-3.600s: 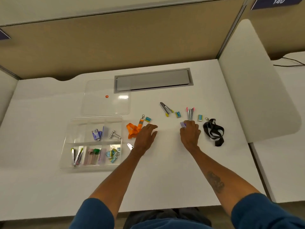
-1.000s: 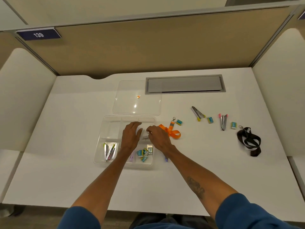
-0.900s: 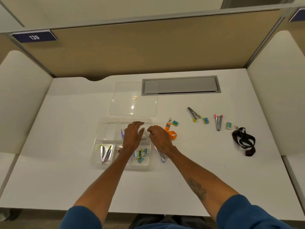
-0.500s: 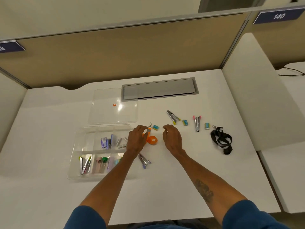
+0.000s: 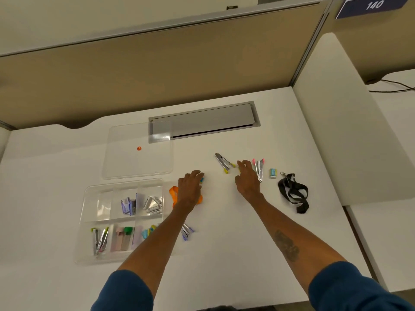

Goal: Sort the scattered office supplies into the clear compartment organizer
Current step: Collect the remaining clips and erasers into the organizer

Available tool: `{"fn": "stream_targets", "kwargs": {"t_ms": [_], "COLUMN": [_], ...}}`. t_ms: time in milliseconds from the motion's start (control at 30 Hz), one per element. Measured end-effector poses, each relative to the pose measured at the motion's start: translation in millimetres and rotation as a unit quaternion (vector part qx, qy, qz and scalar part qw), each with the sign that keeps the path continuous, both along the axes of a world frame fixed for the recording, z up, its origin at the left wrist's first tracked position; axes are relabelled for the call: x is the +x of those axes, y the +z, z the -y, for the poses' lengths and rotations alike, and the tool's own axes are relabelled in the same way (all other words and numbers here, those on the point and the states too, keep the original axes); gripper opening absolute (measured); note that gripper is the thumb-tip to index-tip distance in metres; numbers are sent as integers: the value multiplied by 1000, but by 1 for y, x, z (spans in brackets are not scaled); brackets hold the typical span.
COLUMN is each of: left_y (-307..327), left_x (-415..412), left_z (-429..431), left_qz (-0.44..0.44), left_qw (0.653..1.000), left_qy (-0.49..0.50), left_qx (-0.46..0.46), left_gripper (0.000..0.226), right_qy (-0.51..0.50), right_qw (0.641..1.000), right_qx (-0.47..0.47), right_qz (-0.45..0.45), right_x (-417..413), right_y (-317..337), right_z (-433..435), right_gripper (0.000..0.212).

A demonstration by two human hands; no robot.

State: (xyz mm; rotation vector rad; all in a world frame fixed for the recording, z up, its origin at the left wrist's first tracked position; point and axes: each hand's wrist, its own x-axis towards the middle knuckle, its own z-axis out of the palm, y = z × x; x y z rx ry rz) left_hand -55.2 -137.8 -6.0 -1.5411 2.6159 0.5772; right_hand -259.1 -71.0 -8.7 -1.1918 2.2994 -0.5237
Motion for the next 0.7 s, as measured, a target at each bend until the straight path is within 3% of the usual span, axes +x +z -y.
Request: {"fn": "stream_targets", "kwargs": {"t_ms": [467,700], "left_y": [-3,10], "left_x": [5,22], "left_z": [-7,-26], "left_qz": [-25,-142], "left_qw": [1000,988], "left_qy": [-8,57], "left_qx": [11,27], "left_gripper": [52,30], "right_qy": [25,-44], "right_qw": [997,999], "right_qx": [51,8], "right_qz": [-50,6], "right_x": [14,45], "right_y": [-6,10], "right_z": [-17,-36], "right_gripper": [34,34]}}
